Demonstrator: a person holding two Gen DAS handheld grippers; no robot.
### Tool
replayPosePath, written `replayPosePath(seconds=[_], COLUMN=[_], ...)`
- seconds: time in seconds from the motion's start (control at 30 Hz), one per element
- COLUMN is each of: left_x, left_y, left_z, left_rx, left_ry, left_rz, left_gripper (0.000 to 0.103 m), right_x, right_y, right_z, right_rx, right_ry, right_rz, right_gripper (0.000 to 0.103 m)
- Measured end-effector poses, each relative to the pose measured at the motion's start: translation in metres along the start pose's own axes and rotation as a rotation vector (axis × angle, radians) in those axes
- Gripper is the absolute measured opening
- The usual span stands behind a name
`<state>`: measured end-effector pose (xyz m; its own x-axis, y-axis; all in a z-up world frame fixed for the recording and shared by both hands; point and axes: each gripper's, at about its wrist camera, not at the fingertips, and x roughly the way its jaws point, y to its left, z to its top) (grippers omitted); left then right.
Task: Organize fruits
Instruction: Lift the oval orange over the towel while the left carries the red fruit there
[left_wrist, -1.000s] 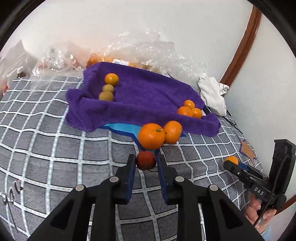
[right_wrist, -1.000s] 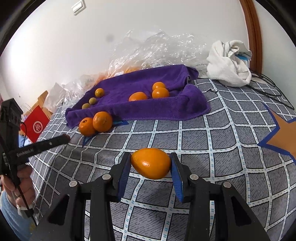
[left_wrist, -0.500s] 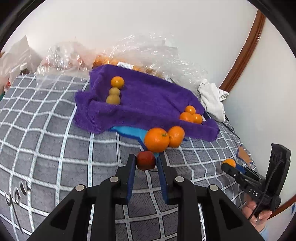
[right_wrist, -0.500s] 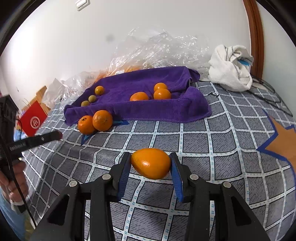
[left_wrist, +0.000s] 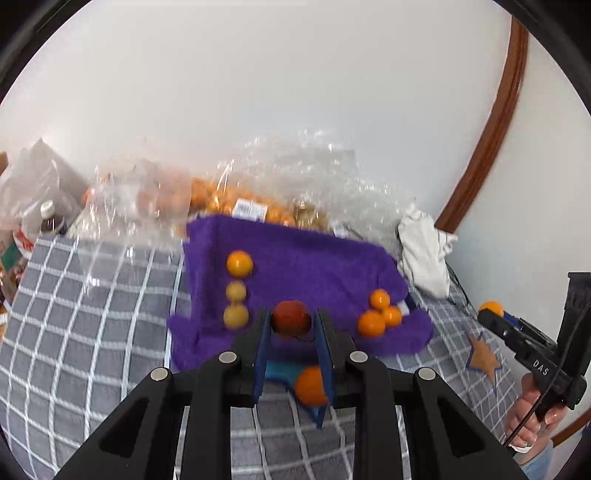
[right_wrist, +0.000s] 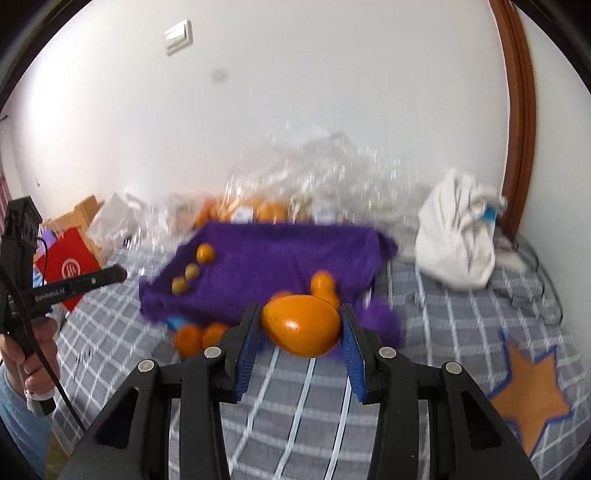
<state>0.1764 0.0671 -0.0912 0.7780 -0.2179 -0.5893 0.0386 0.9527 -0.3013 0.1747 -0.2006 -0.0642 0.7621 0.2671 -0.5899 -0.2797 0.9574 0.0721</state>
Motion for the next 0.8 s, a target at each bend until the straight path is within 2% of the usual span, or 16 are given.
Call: replayPosePath(seconds=[0.1, 0.27, 0.43, 0.53, 0.63, 0.73, 0.8], left_x=[0.003, 0.015, 0.041, 0.065, 0.089, 0.108, 0.121], left_y=[-0.005, -0.015, -0.016, -0.009, -0.002, 0.005, 0.01], left_z=[0.025, 0.07, 0.098, 0.107, 0.109, 0.105, 0.106], left_rx=[-0.002, -0.018, -0.038, -0.08, -0.083, -0.066, -0.062], left_ry=[-0.042, -0.103, -0.135, -0.127, -0.11, -0.1, -0.063], left_rz=[0.014, -0.009, 0.022, 0.014, 0.025, 0.069, 0.094], left_gripper=[0.023, 0.023, 0.023, 0.023, 0.023, 0.023, 0.023], right_x=[0.008, 0.028, 0.075, 0.11, 0.137, 0.154, 0.171], right_y=[-0.001, 0.004, 0.001, -0.006, -0.016, -0.027, -0.034], right_z=[0.032, 0.079, 0.115, 0.119, 0.115, 0.105, 0.1], right_rx=[0.019, 0.026, 0.032, 0.056, 0.082, 0.092, 0.083], right_ry=[-0.032, -0.085, -0.045, 0.015, 0.052, 0.082, 0.118], right_rz=[0.0, 0.033, 0.063, 0.083, 0.062, 0.057, 0.046], right_gripper=[0.042, 0.042, 0.042, 0.042, 0.042, 0.042, 0.042])
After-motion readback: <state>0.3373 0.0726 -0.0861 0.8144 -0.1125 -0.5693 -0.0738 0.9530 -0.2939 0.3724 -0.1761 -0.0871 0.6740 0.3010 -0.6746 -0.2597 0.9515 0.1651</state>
